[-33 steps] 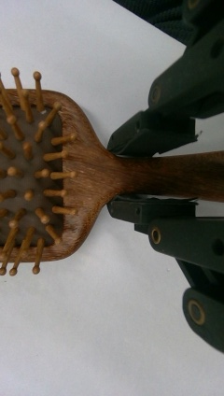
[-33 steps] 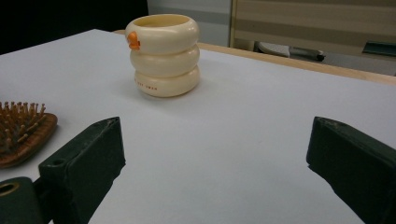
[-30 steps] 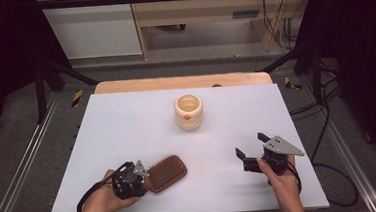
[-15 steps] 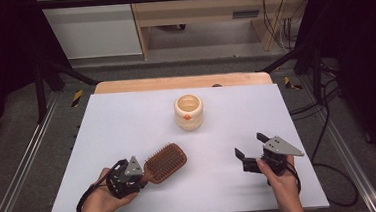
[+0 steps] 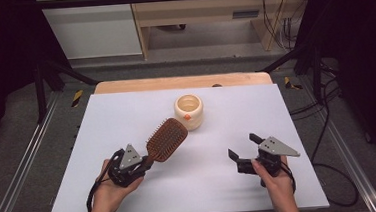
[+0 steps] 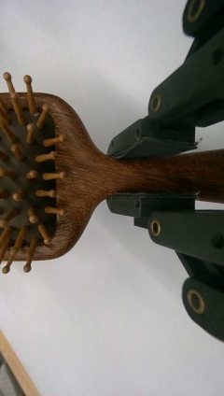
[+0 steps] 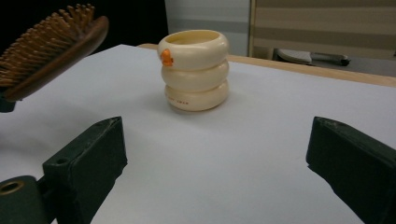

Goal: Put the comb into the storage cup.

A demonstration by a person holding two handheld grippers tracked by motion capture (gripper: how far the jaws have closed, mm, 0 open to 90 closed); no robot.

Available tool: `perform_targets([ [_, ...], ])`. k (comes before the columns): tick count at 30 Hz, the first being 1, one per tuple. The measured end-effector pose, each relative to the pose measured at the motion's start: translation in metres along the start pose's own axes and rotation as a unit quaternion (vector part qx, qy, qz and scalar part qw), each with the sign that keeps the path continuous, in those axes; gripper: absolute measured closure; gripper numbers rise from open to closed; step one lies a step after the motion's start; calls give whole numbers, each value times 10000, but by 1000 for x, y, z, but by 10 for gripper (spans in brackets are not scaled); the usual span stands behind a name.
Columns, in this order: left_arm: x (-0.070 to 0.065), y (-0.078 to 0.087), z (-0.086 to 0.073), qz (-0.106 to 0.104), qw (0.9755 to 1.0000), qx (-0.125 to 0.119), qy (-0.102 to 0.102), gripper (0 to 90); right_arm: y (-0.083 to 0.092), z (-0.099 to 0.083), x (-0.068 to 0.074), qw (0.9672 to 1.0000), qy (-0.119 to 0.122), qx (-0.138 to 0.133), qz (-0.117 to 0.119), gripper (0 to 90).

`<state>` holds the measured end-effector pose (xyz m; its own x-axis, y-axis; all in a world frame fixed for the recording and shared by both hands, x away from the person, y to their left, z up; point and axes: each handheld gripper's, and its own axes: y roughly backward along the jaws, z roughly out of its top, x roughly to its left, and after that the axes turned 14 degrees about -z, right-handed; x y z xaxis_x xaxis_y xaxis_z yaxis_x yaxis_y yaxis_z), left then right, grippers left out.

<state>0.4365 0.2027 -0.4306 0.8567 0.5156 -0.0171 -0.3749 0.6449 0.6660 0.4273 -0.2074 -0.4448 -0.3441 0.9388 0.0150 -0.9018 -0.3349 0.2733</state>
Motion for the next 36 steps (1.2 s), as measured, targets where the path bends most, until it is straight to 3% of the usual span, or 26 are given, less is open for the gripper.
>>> perform_targets([
  [6, 4, 4, -10, 90, 9992, -379, 113, 726, -1, 4, 11, 9998, -163, -26, 115, 53],
  [9, 5, 7, -15, 141, 9977, -655, 71, 726, -3, 6, 18, 9996, -234, -24, 150, 53],
  [11, 5, 11, -17, 170, 9962, -855, -48, 726, -4, 8, 24, 9994, -296, 11, 158, 48],
  [14, 4, 16, -18, 131, 9918, -1267, -39, 726, -5, 13, 32, 9992, -350, 27, 170, 42],
  [16, 3, 19, -17, 210, 9901, -1386, -90, 726, -5, 17, 37, 9989, -424, 28, 193, 40],
  [21, 0, 22, -18, 315, 9879, -1511, -148, 726, -7, 32, 50, 9979, -555, 27, 318, 44],
  [25, -2, 23, -17, 329, 9870, -1559, -200, 726, -10, 41, 61, 9978, -529, 29, 407, 53],
  [31, -9, 24, -15, 392, 9834, -1740, -326, 726, -20, 50, 80, 9960, -595, 129, 651, 57],
  [36, -11, 22, -15, 363, 9834, -1748, -335, 726, -26, 59, 94, 9934, -745, 118, 864, 59],
])
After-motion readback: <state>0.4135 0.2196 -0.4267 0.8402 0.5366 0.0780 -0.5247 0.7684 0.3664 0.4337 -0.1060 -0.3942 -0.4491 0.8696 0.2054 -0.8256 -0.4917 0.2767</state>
